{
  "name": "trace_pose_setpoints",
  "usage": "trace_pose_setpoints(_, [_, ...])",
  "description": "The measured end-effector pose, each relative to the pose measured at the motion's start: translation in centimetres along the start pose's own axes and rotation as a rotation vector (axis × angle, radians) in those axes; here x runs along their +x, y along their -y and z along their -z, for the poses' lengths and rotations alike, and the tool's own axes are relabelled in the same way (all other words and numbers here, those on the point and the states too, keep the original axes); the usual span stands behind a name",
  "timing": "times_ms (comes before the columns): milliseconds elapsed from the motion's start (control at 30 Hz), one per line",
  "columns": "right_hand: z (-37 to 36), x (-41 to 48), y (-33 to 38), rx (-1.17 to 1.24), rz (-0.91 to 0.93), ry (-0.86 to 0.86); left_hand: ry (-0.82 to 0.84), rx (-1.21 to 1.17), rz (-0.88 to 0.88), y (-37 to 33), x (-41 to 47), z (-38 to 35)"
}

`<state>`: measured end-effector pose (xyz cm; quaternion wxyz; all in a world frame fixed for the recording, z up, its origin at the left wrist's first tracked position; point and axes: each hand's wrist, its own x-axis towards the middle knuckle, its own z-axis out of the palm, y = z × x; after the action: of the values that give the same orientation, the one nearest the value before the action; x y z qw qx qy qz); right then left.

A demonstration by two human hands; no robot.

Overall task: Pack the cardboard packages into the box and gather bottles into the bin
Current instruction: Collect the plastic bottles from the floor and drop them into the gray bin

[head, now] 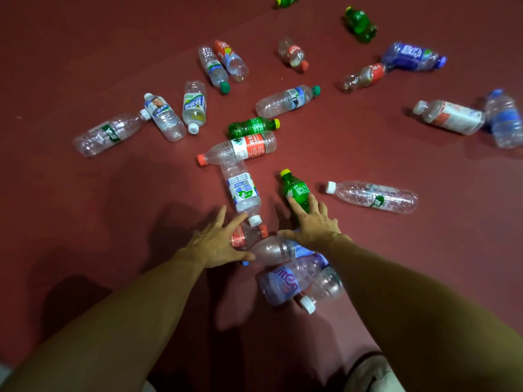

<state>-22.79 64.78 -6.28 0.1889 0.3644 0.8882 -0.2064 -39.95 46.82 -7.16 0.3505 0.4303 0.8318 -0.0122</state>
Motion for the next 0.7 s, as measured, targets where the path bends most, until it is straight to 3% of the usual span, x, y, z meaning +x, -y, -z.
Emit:
trace_pose_setpoints(133, [0.0,0.0,1.1,-0.041,0.083,0.058,0.034,0.031,0.011,0.7,-0.3,-0.2])
trace_pose_setpoints(300, [-0.9,0.0,1.0,-0.113,0.191,0.158,-0.046,0.044,-0.024,0.8,-0.2,-0.6])
trace_pose_setpoints(700, [-1.0,0.1,0.0,-0.122,0.065,0.18,-0.009,0.066,-0.074,1.0,0.5,0.0])
